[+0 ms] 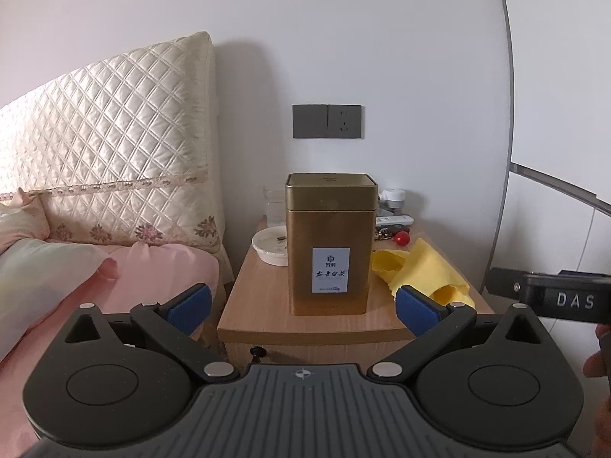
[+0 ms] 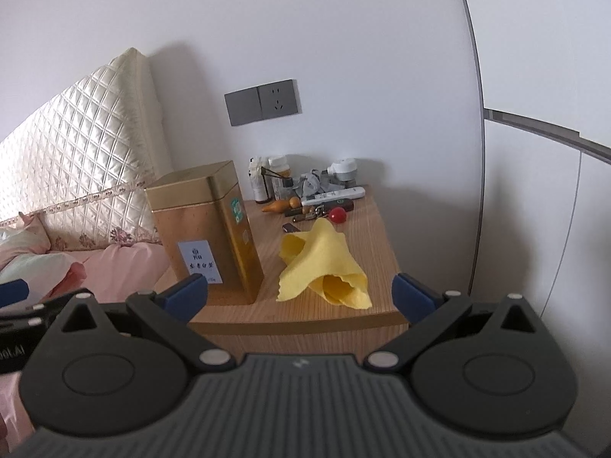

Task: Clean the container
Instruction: 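Move the right gripper toward the yellow cloth beside the gold tin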

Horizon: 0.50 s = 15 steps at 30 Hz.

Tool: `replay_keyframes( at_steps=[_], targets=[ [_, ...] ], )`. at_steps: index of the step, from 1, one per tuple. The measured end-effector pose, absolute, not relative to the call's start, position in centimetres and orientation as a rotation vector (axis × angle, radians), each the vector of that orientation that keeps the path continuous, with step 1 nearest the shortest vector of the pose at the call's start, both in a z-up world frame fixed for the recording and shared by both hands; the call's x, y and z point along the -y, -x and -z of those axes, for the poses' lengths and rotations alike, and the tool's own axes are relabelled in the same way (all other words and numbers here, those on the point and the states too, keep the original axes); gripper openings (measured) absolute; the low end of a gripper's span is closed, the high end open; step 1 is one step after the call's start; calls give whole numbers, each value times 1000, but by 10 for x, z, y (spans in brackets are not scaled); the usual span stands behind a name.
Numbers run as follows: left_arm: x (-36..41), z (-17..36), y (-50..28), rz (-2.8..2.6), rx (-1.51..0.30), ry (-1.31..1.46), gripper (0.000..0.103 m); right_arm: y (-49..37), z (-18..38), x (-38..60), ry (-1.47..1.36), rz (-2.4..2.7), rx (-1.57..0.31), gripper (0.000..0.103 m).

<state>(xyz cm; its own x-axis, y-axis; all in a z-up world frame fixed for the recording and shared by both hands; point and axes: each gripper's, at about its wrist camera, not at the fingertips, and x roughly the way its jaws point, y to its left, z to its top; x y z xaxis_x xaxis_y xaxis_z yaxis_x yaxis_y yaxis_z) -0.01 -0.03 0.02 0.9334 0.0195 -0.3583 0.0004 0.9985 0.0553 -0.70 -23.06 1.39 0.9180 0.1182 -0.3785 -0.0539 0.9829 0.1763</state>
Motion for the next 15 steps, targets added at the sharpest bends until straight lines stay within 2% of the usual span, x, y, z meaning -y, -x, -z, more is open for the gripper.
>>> replay_keyframes(
  at_steps=[15],
  targets=[
    [9,-3,22,-7,-348,-75,103,6,-7,245,-194,-119,-412,103]
  ],
)
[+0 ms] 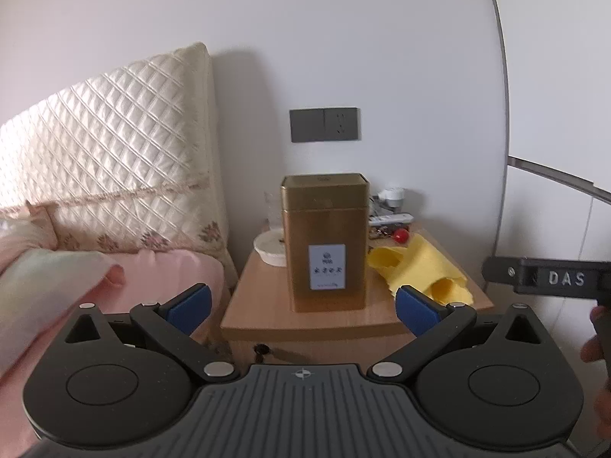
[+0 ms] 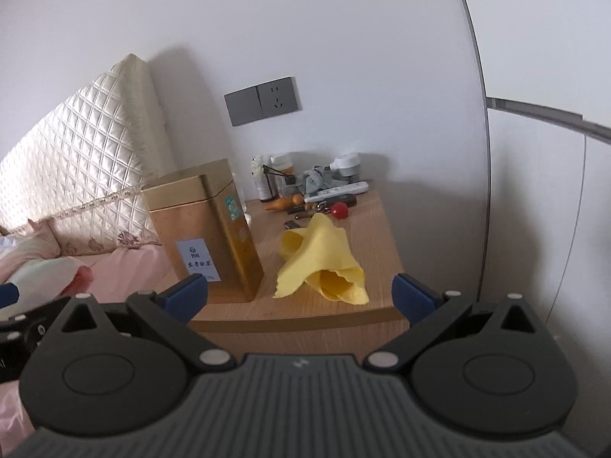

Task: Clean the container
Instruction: 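Move the right gripper toward the yellow cloth beside the gold tin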

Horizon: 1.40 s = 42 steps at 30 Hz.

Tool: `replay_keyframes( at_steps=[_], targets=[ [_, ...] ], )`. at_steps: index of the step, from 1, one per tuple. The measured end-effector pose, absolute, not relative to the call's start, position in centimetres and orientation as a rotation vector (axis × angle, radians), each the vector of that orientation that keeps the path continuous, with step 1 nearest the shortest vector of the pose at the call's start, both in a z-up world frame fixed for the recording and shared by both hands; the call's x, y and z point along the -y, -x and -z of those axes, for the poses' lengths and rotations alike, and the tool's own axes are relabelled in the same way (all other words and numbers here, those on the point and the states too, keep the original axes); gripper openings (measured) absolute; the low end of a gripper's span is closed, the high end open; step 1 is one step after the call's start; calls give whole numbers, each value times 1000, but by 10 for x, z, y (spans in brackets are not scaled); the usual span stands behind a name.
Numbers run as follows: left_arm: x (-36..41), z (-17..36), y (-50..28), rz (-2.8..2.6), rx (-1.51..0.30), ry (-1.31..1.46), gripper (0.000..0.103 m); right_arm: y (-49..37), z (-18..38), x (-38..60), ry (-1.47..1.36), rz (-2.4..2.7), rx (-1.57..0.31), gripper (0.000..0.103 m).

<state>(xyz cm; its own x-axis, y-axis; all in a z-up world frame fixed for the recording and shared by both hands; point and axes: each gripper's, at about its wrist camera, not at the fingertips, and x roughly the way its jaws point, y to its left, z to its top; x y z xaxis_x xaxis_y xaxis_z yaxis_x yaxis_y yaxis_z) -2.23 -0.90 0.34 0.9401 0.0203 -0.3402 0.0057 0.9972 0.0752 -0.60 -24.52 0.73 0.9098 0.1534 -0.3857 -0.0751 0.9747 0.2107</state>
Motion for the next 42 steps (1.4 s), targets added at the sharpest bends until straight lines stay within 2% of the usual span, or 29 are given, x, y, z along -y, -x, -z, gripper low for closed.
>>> replay_keyframes(
  at_steps=[42],
  targets=[
    [-18,-7,14,-50,-316,22,103,-17,-24,243,-211,-135,-447,103]
  ],
)
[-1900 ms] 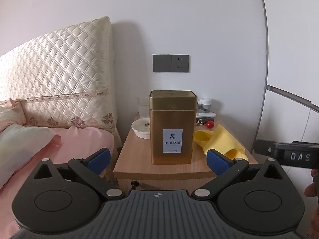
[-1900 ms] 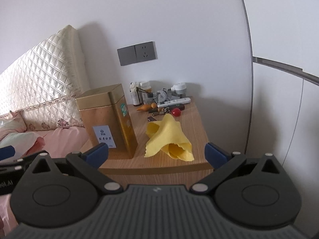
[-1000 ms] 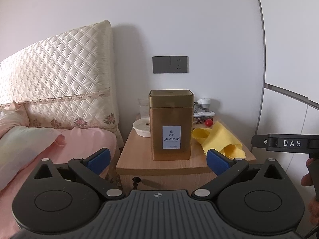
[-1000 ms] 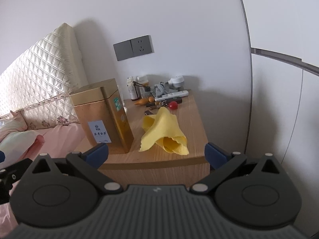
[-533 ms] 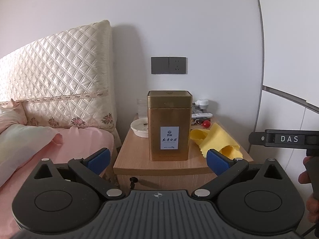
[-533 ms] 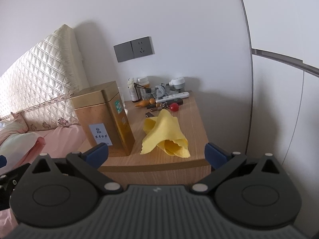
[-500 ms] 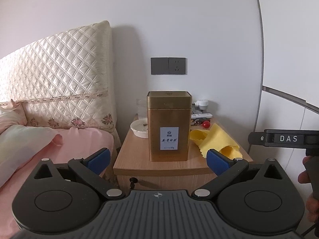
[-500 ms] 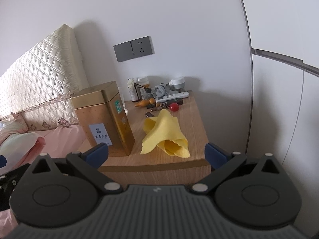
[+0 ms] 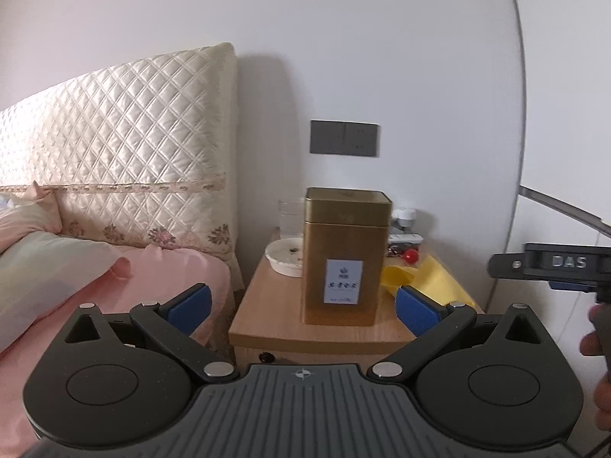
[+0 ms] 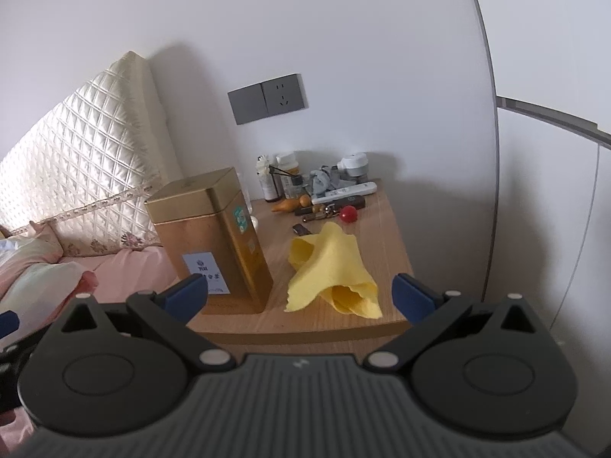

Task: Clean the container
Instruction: 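Move the right gripper toward the yellow cloth beside the gold tin, then close the right gripper on the yellow cloth and lift it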

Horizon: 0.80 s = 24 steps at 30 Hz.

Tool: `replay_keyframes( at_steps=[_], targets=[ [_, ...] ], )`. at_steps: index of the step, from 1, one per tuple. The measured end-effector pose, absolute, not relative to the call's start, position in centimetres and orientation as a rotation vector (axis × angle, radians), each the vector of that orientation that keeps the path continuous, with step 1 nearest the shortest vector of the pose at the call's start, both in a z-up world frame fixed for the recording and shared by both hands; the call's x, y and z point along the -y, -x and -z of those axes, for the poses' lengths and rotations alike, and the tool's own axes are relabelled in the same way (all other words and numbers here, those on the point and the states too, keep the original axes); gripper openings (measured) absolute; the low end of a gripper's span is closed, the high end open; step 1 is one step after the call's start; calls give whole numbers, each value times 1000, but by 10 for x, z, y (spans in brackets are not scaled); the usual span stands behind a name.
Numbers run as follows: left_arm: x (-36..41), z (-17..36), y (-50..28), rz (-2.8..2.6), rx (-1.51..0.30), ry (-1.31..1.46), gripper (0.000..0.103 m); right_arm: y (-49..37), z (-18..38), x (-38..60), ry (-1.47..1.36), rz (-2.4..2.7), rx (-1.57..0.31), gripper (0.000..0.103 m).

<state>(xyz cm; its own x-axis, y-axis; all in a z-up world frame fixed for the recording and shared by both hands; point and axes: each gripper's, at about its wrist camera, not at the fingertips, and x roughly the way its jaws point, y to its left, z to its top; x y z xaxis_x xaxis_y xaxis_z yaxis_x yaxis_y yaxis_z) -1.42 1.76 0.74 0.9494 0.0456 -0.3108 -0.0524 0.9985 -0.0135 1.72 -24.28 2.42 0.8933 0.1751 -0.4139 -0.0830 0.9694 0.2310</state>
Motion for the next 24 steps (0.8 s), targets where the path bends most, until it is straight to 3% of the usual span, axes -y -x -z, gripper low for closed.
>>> replay_keyframes(
  at_steps=[8,24],
  targets=[
    [-23,-5,4,-9,-275,13,103,-22,-29,252,-221,-172,-384,103],
    [-10,32,-53,147,-229,-80,103,-51,-6,266,-226,-156,-440,103]
  ],
)
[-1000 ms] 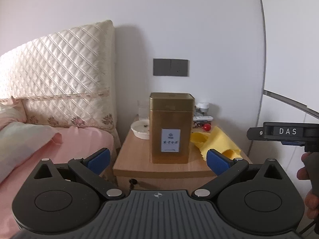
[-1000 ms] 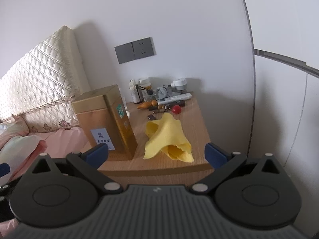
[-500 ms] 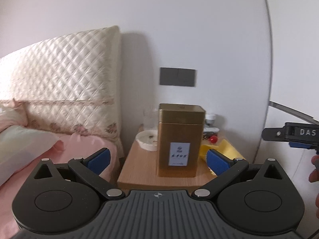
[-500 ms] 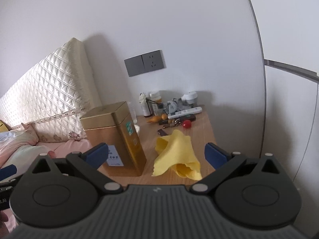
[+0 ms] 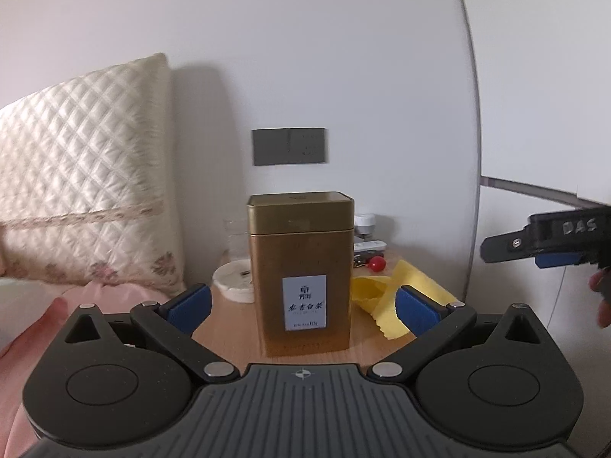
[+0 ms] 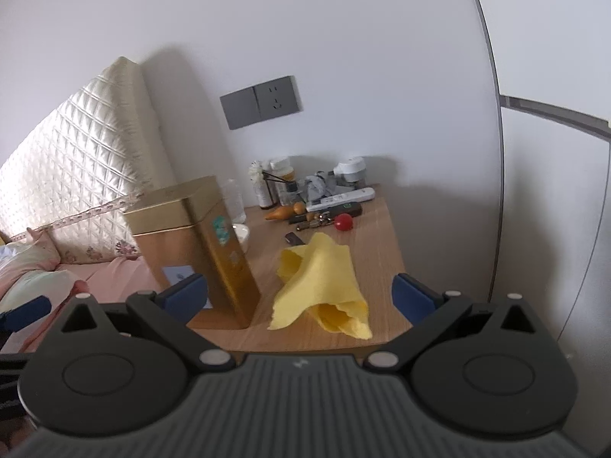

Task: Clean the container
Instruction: 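Close the right gripper on the yellow cloth and lift it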

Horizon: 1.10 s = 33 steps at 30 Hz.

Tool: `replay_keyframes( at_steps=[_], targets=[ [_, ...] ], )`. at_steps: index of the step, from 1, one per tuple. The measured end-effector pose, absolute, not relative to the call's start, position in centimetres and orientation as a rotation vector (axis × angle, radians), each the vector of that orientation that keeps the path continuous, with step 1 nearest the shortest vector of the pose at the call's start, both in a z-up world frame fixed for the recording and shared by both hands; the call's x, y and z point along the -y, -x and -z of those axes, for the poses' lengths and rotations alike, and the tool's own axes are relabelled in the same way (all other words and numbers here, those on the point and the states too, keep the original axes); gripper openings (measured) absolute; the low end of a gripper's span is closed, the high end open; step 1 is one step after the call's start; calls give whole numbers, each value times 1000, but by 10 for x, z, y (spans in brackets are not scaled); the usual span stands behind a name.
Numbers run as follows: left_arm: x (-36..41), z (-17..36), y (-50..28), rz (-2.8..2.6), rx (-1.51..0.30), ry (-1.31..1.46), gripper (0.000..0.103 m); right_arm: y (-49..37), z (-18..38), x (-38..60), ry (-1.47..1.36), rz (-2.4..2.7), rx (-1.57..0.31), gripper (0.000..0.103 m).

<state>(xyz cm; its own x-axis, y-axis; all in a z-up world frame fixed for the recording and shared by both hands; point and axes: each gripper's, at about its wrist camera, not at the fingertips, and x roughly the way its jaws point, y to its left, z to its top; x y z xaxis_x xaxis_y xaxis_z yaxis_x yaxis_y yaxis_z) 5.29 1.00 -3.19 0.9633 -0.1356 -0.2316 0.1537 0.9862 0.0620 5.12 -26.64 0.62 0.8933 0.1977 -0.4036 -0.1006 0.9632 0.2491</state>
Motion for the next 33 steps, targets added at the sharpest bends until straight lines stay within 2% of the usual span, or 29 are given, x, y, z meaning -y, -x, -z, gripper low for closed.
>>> replay_keyframes(
  at_steps=[9,15,17,22,24,27,28,29,30,31,32,33],
  targets=[
    [-23,75,-119,260,-146,-148,103,-109,13,283,-206,-182,-491,103],
    [-54,93,-147,357,-86,-15,103,-174,39,282,-158,-202,-517,101],
    [-62,99,-156,411,-93,3,103,-193,49,279,-144,-206,-527,98],
    [-78,125,-185,460,-156,37,102,-229,76,265,-73,-188,-565,97],
    [-82,130,-190,452,-162,57,99,-237,87,259,-58,-182,-589,91],
    [-81,132,-189,465,-136,58,99,-242,98,255,-35,-164,-603,72],
    [-80,132,-190,474,-133,57,99,-242,99,254,-33,-155,-601,56],
    [-78,132,-189,480,-129,52,98,-242,100,253,-29,-151,-597,47],
    [-76,133,-188,482,-122,46,98,-241,100,251,-22,-148,-590,44],
    [-75,134,-186,483,-114,42,97,-239,98,250,-24,-147,-578,30],
    [-76,134,-185,484,-108,44,96,-237,96,249,-31,-146,-564,21],
    [-78,135,-185,487,-106,53,96,-235,91,251,-59,-146,-545,20]
  ],
)
